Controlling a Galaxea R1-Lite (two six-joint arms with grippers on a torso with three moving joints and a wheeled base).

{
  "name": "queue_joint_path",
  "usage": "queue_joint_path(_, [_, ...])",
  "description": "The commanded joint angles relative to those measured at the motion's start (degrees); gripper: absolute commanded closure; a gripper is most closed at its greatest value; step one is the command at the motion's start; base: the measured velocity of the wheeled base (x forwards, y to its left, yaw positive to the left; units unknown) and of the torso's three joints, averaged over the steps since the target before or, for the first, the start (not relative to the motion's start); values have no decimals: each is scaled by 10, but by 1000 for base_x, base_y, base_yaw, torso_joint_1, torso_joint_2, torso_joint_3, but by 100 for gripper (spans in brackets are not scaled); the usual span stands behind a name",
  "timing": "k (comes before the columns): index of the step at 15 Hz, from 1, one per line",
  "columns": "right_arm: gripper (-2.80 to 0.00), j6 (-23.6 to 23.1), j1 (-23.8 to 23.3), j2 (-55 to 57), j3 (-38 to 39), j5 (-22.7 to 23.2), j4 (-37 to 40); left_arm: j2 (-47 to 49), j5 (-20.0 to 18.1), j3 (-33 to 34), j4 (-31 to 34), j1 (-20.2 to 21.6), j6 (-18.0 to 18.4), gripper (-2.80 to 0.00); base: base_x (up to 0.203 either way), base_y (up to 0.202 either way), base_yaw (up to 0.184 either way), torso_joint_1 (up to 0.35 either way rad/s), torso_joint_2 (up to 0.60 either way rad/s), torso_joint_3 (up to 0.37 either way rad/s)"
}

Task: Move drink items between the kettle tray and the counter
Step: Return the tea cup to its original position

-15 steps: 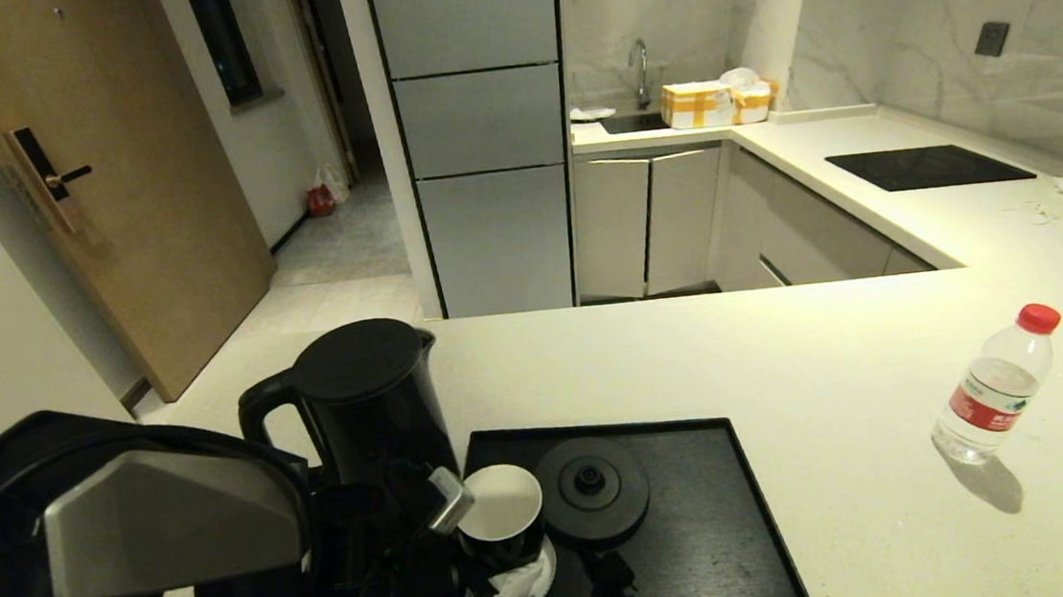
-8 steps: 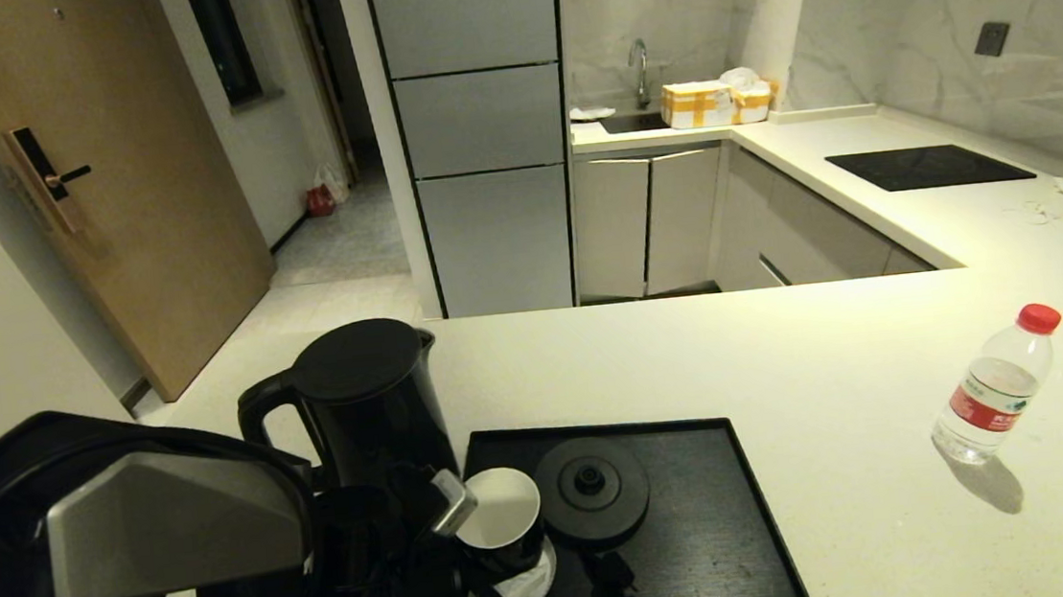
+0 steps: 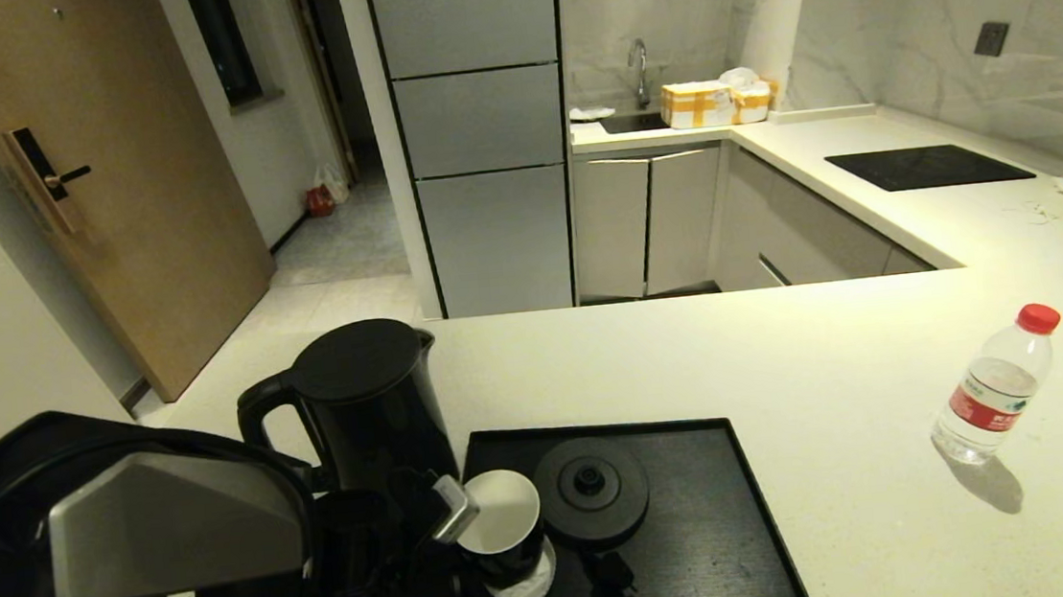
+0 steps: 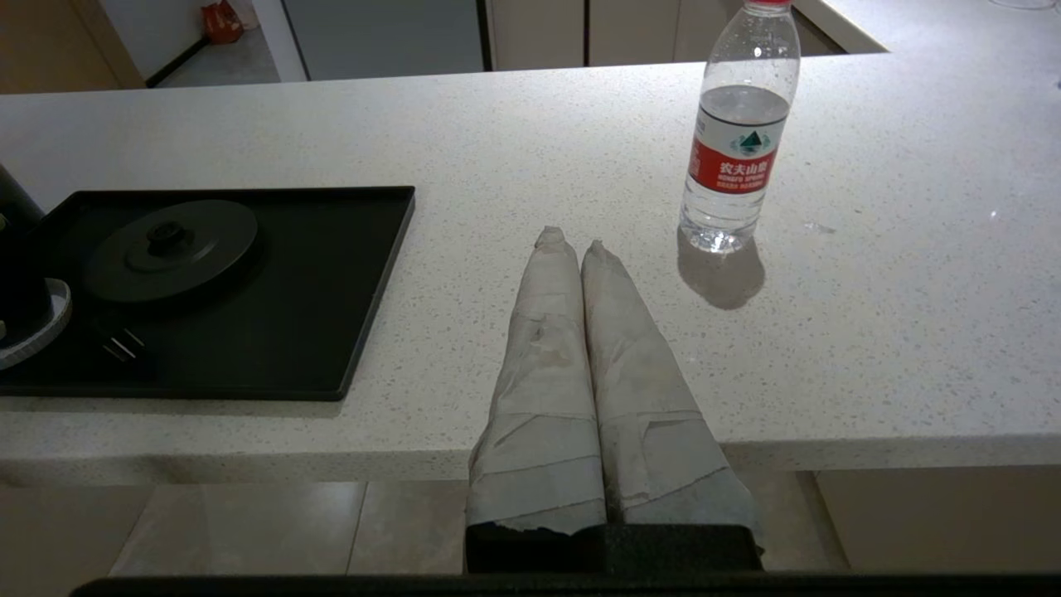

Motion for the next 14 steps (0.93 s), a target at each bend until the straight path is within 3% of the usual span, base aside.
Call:
queue_joint_path(1, [0,0,1,0,2,0,0,-1,-1,8,-2,0,0,-280,0,0,0,0,0,0])
queue_joint_path(14, [0,0,0,0,2,0,0,-11,10,20,-2,-6,0,-280,0,0,0,0,0,0])
